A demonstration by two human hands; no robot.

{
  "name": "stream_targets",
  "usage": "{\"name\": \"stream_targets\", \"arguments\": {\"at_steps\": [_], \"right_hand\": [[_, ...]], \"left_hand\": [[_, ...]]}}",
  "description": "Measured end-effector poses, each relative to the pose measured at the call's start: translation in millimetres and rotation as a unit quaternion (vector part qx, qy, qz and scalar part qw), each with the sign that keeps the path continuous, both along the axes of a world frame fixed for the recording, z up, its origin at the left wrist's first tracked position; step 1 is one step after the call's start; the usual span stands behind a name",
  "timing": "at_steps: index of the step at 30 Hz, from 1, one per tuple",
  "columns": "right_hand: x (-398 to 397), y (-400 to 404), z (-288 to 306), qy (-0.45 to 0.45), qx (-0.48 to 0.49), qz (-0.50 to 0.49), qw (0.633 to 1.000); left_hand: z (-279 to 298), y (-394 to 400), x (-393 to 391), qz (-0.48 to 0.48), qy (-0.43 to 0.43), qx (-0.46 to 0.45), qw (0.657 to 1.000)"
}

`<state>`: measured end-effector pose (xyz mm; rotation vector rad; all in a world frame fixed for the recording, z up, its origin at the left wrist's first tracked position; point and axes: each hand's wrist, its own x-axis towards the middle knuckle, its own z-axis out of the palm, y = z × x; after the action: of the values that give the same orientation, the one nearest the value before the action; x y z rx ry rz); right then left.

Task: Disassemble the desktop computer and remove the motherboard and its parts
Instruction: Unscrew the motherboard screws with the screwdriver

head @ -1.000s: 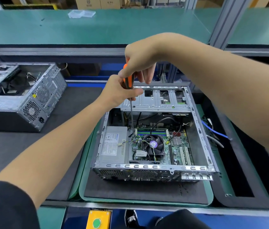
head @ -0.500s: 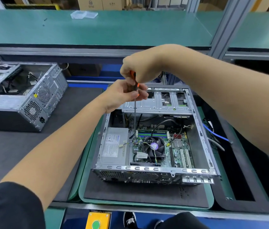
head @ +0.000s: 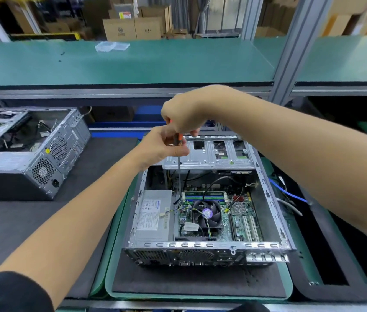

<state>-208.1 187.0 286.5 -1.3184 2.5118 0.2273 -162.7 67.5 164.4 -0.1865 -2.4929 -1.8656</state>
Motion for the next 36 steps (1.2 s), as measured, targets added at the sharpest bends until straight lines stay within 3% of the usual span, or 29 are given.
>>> {"name": "stream_targets", "arguments": {"at_steps": [3, 5, 11, 15, 19, 23, 26, 32, 36], "right_hand": [[-1.2, 4.7, 3.5, 0.011, 0.03, 0.045, 0.998], [-3.2, 9.1, 6.0, 0.002, 0.029, 0.06, 0.998], [-5.0, 17.1, 0.2, -0.108, -0.101, 0.036, 0.988], [-14.4, 17.3, -4.6, 0.023, -0.149, -0.033, 0.988], [-14.3, 15.2, -8.3, 0.035, -0.111, -0.002, 0.993], [-15.8, 18.3, -4.7, 0.047, -0.089, 0.085, 0.991], [-18.3, 24.9, -3.2, -0.003, -0.11, 0.121, 0.987], [-15.4, 24.4, -6.9, -0.168, -0.183, 0.068, 0.966], [-14.7, 14.0, -16.1, 0.058, -0.136, 0.014, 0.989]], "left_hand": [[7.0, -3.7, 4.2, -0.115, -0.037, 0.06, 0.991], [4.9, -2.9, 6.0, -0.133, -0.024, 0.054, 0.989], [-7.7, 6.3, 4.4, -0.004, 0.031, 0.023, 0.999], [-7.7, 11.2, 3.3, 0.03, 0.044, 0.031, 0.998], [-3.3, 14.7, 4.2, 0.065, 0.034, -0.008, 0.997], [6.2, 4.2, 7.5, -0.114, -0.043, 0.036, 0.992], [5.3, 2.5, 9.5, -0.095, -0.02, 0.019, 0.995], [1.1, 2.7, 6.9, 0.029, 0.031, -0.008, 0.999], [2.4, 9.2, 0.6, 0.082, 0.011, -0.019, 0.996]]}}
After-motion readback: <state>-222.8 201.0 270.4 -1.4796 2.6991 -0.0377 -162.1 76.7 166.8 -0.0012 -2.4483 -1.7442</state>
